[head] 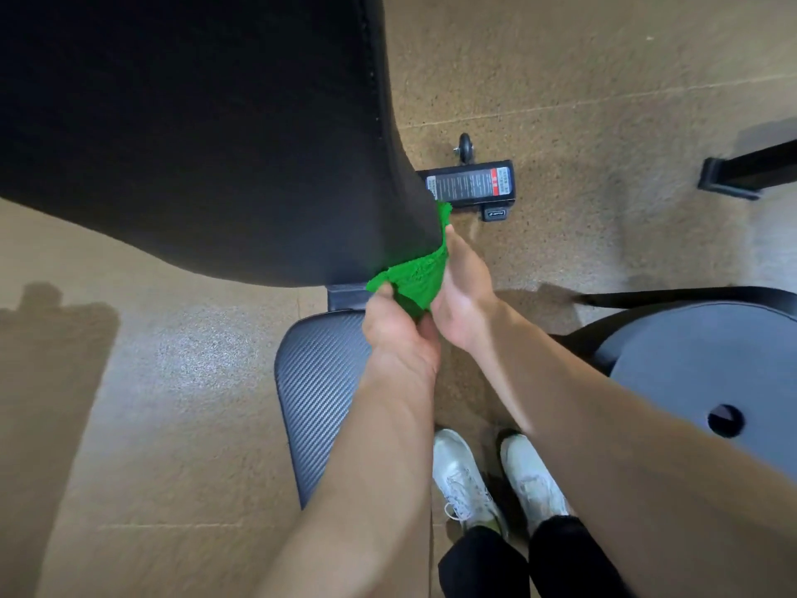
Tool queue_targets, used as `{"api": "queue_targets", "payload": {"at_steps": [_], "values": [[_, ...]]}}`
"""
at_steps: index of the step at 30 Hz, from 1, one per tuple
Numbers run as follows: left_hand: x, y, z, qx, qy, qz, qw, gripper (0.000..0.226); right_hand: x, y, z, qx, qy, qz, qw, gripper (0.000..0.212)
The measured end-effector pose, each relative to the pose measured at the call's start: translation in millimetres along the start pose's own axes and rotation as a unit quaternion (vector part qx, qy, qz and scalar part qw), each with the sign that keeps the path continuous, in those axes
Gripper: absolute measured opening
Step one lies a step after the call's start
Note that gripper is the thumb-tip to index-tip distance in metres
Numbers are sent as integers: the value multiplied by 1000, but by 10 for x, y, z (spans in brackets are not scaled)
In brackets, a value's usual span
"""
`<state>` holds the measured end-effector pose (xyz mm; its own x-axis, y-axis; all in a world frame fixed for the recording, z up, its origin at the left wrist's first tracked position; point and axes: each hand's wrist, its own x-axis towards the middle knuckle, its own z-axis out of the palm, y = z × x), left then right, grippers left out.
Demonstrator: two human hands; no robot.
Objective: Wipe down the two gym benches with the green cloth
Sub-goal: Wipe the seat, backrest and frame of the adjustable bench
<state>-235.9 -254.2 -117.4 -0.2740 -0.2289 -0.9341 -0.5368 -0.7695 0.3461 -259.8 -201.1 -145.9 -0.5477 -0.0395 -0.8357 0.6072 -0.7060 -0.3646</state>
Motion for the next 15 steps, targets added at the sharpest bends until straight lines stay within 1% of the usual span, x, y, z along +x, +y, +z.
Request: {"api": "queue_targets", "payload": {"at_steps": [1, 3, 4, 5, 7, 9, 11, 13, 14, 15], "values": [[-48, -9, -11, -4, -32, -11, 999, 28, 13, 34, 45, 11, 5, 2, 1000, 46], [-59, -15, -74, 23, -76, -32, 996, 20, 59, 92, 115, 16, 19, -15, 1000, 41], [-39, 0, -123, 46, -89, -28, 995, 18, 98, 129, 138, 12, 35, -24, 999, 40], [14, 18, -177, 75, -97, -12, 992, 22, 138, 170, 154, 13, 44, -28, 999, 40], [193, 73, -285, 125, -76, 27, 989, 33, 241, 287, 176, 35, 47, -27, 998, 45], [377, 186, -402, 171, -22, 75, 982, 35, 340, 437, 211, 51, 36, -7, 998, 52], [591, 291, -530, 204, 1, 128, 970, 38, 417, 612, 243, 71, 3, 13, 997, 54], [724, 392, -648, 190, 24, 157, 969, 37, 462, 758, 293, 106, -11, 28, 994, 50], [776, 425, -702, 158, 32, 157, 974, 39, 468, 820, 330, 121, -15, 29, 992, 48], [822, 446, -760, 127, 24, 157, 979, 44, 487, 880, 376, 135, -10, 31, 990, 48]]}}
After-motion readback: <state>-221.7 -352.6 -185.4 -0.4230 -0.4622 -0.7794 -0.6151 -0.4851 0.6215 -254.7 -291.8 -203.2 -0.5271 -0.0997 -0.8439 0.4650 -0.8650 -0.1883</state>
